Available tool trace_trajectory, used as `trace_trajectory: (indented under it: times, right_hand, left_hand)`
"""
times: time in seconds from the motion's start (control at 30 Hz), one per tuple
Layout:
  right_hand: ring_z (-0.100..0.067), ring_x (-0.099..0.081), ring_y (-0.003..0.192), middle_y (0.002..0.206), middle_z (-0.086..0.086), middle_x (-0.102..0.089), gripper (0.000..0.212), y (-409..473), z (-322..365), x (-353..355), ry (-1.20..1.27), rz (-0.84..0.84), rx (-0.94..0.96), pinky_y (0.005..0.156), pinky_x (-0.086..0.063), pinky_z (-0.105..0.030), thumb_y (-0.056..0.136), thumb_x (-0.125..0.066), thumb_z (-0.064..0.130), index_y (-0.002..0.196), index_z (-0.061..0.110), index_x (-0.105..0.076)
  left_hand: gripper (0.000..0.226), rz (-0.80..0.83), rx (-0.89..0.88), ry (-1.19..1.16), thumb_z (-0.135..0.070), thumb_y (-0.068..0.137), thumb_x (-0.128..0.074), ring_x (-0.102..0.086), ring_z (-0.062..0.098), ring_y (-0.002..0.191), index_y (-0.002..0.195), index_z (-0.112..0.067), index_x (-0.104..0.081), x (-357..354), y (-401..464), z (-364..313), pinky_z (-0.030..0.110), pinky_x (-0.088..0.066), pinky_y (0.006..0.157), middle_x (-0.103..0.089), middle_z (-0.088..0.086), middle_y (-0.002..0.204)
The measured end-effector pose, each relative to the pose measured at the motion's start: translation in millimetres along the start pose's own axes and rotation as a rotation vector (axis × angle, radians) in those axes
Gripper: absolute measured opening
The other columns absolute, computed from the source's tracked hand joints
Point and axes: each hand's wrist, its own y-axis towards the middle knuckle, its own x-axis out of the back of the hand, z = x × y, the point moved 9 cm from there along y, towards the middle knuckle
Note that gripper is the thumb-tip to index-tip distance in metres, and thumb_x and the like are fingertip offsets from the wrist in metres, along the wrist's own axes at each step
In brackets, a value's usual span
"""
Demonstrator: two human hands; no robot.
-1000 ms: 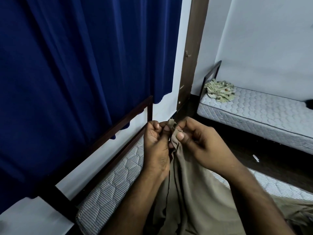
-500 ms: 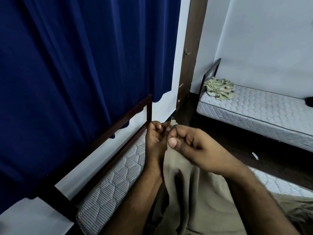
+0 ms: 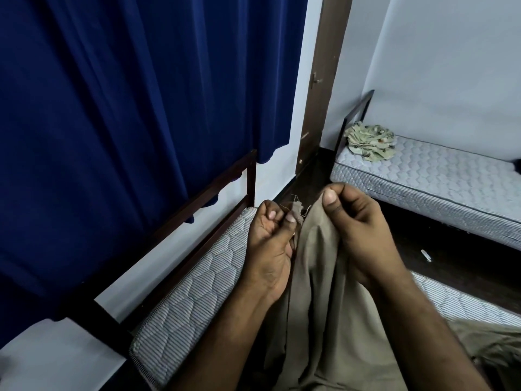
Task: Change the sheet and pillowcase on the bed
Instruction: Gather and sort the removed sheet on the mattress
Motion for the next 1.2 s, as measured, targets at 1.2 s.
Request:
trace_trajectory:
  times: [1.2]
  right_hand:
    - [-0.006, -0.062, 0.071, 0.074, 0.010, -0.069, 0.026, 10, -14, -10, -0.423, 0.137, 0.017, 0.067, -0.050, -0.036, 0.089, -0.070, 0.044, 0.078, 0.021, -0.068]
  left_hand:
    - [0.036, -0.034, -0.020, 0.075, 0.010, 0.095, -0.055, -0.061, 0.013, 0.076, 0.082, -0.018, -0.036, -2, -9, -15, 0.021, -0.055, 0.068, -0.061, 0.008, 0.084]
